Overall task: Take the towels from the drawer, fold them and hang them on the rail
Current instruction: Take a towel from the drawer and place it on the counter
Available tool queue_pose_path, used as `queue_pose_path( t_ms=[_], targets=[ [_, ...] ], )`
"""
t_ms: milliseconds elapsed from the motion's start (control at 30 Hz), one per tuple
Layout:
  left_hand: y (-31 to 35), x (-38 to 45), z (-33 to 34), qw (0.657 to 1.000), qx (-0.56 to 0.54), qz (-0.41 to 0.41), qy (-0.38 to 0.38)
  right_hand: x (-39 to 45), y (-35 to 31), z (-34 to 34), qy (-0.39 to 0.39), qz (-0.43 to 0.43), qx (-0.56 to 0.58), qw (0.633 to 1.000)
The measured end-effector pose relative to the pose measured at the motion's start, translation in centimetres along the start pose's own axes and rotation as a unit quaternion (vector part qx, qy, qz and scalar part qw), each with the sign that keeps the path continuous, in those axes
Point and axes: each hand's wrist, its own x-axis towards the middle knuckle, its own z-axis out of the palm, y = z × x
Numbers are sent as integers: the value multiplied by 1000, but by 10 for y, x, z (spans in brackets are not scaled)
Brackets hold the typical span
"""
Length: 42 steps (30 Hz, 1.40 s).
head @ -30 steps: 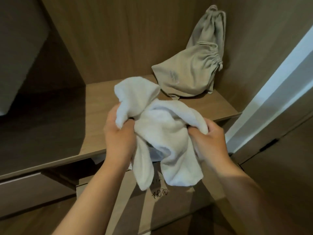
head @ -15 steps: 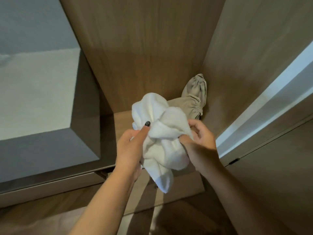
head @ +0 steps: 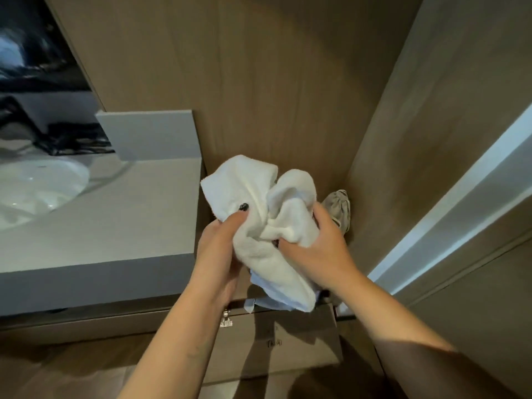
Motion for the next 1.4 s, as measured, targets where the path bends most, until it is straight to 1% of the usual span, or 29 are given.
queue_pose_path(
  t_ms=[67, 133, 267, 400, 500, 600, 700, 767, 833, 867, 933, 967, 1000, 1033, 1067, 1100, 1133, 1167, 1233, 1267, 1300, 1333, 1400],
  targets=[
    [22, 3, -12, 997, 57, 48, 23, 14, -17, 5, 3, -15, -14, 1000],
    [44, 11, -30, 991, 90, 84, 49, 29, -33, 18, 6, -23, -42, 999],
    [94, 36, -69, 975, 159, 149, 51, 66, -67, 59, 36, -38, -78, 996],
    [150, 69, -122, 954, 191, 209, 96, 112, -102, 114, 59, -49, -59, 995],
    [188, 100, -166, 940, 217, 232, 126, 150, -124, 154, 61, -58, -30, 996],
    [210, 135, -203, 929, 233, 244, 150, 181, -134, 194, 55, -78, -15, 995],
    [216, 170, -230, 923, 263, 211, 188, 213, -129, 232, 38, -109, -56, 992],
    [211, 193, -247, 906, 322, 206, 183, 232, -114, 255, 27, -114, -111, 987],
    [200, 214, -264, 879, 406, 177, 177, 246, -90, 277, -1, -111, -178, 978],
    [194, 222, -273, 863, 448, 157, 170, 250, -76, 287, -24, -110, -229, 967],
    [183, 234, -287, 826, 528, 134, 146, 257, -46, 302, -87, -94, -360, 924],
    [179, 239, -292, 805, 562, 139, 129, 259, -32, 308, -119, -80, -412, 900],
    [175, 242, -297, 782, 593, 164, 104, 259, -19, 314, -146, -70, -445, 881],
    [170, 247, -301, 751, 625, 202, 67, 258, -8, 319, -167, -60, -460, 870],
    [165, 253, -305, 713, 660, 234, 24, 257, 3, 323, -186, -48, -460, 867],
    [160, 261, -308, 674, 696, 248, -18, 257, 12, 327, -203, -33, -456, 866],
    [154, 269, -312, 642, 727, 237, -52, 257, 22, 330, -220, -19, -457, 861],
    [147, 278, -316, 618, 754, 208, -75, 260, 29, 332, -235, -11, -469, 851],
    [134, 295, -325, 578, 794, 164, -87, 267, 41, 335, -251, -10, -499, 830],
    [130, 301, -326, 568, 803, 161, -82, 271, 44, 334, -249, -16, -507, 825],
    [125, 307, -327, 566, 806, 158, -75, 277, 47, 335, -249, -22, -510, 823],
    [121, 314, -327, 567, 806, 154, -67, 285, 49, 335, -248, -27, -511, 823],
    [117, 327, -327, 581, 798, 152, -48, 299, 51, 335, -250, -30, -515, 819]
  ],
)
